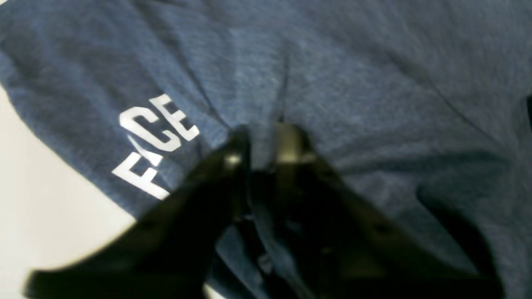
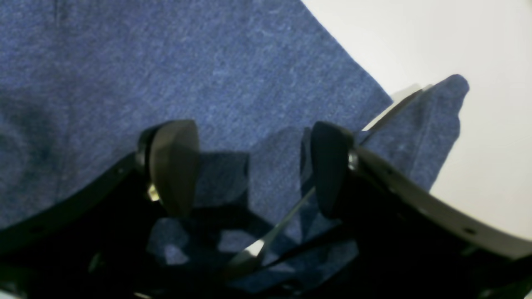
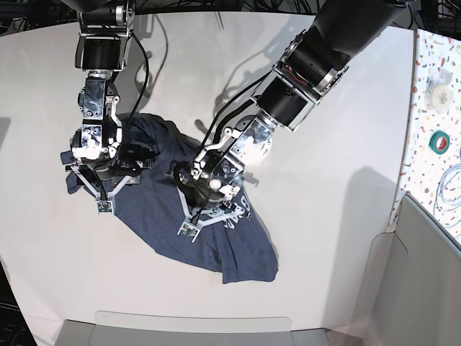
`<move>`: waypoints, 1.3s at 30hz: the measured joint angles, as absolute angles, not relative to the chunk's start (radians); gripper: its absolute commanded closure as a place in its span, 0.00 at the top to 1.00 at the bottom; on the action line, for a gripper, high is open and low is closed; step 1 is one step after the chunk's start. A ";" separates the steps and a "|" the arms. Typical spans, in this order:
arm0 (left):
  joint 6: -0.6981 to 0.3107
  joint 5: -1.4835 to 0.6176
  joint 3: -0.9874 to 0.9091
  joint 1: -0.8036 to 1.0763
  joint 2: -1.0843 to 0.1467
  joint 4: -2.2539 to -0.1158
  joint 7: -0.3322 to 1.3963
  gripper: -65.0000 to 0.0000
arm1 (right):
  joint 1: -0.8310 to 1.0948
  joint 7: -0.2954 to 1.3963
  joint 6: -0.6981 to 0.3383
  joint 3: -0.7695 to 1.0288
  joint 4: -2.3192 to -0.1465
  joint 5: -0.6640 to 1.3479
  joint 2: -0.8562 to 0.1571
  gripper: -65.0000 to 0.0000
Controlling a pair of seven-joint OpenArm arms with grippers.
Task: Layout the t-shirt on the table in an organized manner, then fold the t-shirt properly
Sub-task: 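Pull the grippers apart to spread the shirt flat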
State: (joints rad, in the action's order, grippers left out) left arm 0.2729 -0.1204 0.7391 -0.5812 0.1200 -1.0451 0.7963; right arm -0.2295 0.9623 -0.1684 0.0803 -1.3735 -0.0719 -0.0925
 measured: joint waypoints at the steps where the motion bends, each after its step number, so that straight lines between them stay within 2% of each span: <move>1: 0.274 -0.120 0.739 -0.579 0.109 -1.046 0.785 0.00 | -0.229 0.963 -0.171 0.078 -1.374 -0.067 -0.101 0.64; 4: 0.333 -0.123 0.738 -0.576 0.049 -1.067 0.781 0.00 | -0.227 0.964 -0.179 0.079 -1.374 -0.054 -0.121 0.64; 7: 0.396 -0.126 0.682 -0.533 -0.016 -1.185 0.782 0.00 | -0.228 0.966 -0.183 0.075 -1.372 -0.054 -0.144 0.62; 9: 0.405 -0.132 0.594 -0.490 -0.039 -1.278 0.783 0.00 | -0.225 0.965 -0.183 0.077 -1.372 -0.053 -0.155 0.54; 13: 0.403 -0.129 0.388 -0.432 -0.067 -1.423 0.785 0.00 | -0.225 0.980 -0.183 0.087 -1.369 -0.066 -0.188 0.30; 16: 0.413 -0.122 0.281 -0.401 -0.094 -1.470 0.783 0.00 | -0.225 0.990 -0.180 0.086 -1.363 -0.076 -0.214 0.19; 23: 0.400 -0.143 0.135 -0.325 -0.164 -1.470 0.796 0.00 | -0.221 0.998 -0.179 0.095 -1.359 -0.073 -0.249 0.21; 29: 0.391 -0.162 0.010 -0.266 -0.181 -1.468 0.804 0.00 | -0.213 1.002 -0.183 0.193 -1.359 -0.054 -0.249 0.26; 30: 0.392 -0.165 0.001 -0.260 -0.183 -1.465 0.808 0.02 | -0.213 1.002 -0.183 0.196 -1.359 -0.054 -0.249 0.27; 32: 0.392 -0.165 -0.001 -0.258 -0.188 -1.443 0.806 0.14 | -0.213 1.002 -0.183 0.197 -1.359 -0.055 -0.248 0.30; 35: 0.412 -0.118 -0.014 -0.258 -0.196 -1.420 0.810 0.43 | -0.214 1.006 -0.175 0.198 -1.359 -0.085 -0.246 0.36; 37: 0.418 -0.117 -0.020 -0.254 -0.206 -1.420 0.833 0.58 | -0.213 1.012 -0.168 0.203 -1.359 -0.095 -0.252 0.42; 39: 0.419 -0.117 -0.020 -0.239 -0.206 -1.427 0.834 0.60 | -0.214 1.016 -0.167 0.204 -1.359 -0.107 -0.252 0.46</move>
